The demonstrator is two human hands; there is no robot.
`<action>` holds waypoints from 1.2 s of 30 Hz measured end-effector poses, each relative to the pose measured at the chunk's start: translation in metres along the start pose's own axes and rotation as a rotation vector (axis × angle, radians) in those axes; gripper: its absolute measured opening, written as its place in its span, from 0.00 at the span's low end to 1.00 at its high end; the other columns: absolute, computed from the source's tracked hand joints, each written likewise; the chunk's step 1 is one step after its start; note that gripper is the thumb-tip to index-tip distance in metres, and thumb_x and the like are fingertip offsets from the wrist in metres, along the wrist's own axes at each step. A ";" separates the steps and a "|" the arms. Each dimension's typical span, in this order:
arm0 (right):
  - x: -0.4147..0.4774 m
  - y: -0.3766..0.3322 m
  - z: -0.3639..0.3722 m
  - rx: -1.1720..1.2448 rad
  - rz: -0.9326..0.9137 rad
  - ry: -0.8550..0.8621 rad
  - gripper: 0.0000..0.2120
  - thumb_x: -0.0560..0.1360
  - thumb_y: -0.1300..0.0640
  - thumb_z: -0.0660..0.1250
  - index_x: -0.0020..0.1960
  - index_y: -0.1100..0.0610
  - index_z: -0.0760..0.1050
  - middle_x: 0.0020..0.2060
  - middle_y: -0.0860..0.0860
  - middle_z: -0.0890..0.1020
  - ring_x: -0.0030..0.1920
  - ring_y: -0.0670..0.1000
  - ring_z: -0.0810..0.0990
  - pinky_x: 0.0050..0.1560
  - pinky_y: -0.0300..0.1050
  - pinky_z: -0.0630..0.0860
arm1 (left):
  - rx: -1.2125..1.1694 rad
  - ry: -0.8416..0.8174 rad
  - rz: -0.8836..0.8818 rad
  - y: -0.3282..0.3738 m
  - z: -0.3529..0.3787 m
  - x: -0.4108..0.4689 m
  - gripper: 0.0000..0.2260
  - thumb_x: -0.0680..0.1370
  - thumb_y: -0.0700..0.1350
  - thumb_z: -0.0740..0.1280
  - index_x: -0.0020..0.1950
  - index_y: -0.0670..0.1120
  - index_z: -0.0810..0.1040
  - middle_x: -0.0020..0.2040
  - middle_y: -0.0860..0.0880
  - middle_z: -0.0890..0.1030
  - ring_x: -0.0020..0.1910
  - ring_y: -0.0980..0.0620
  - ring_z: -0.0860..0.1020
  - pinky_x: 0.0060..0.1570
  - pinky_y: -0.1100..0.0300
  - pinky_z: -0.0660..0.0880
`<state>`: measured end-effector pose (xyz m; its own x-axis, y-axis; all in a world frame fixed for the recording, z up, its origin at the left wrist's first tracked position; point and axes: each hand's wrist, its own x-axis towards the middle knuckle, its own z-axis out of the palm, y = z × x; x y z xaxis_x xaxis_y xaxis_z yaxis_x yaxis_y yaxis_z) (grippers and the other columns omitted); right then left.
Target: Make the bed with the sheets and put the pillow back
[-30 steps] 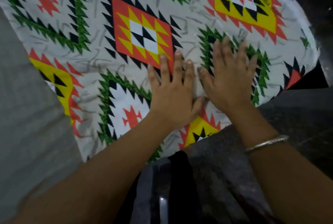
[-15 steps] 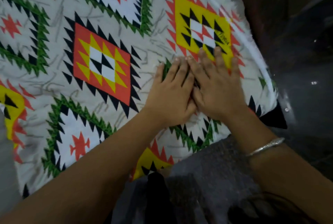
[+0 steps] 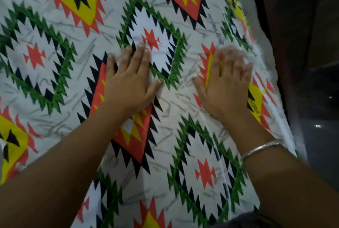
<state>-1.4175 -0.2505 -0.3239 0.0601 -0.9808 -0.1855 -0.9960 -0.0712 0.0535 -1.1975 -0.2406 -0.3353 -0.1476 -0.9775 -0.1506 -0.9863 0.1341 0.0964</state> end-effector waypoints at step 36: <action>0.290 -0.080 -0.046 -0.027 -0.641 0.004 0.35 0.79 0.38 0.44 0.77 0.56 0.38 0.77 0.53 0.43 0.76 0.54 0.40 0.74 0.55 0.39 | 0.141 0.000 0.167 -0.084 -0.037 0.231 0.38 0.71 0.69 0.34 0.77 0.53 0.42 0.78 0.51 0.45 0.77 0.48 0.45 0.71 0.36 0.42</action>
<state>-1.3175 -0.5377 -0.3365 0.6436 -0.7427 -0.1849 -0.7602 -0.6483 -0.0425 -1.1456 -0.4837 -0.3417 -0.3096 -0.9399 -0.1439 -0.9488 0.3153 -0.0184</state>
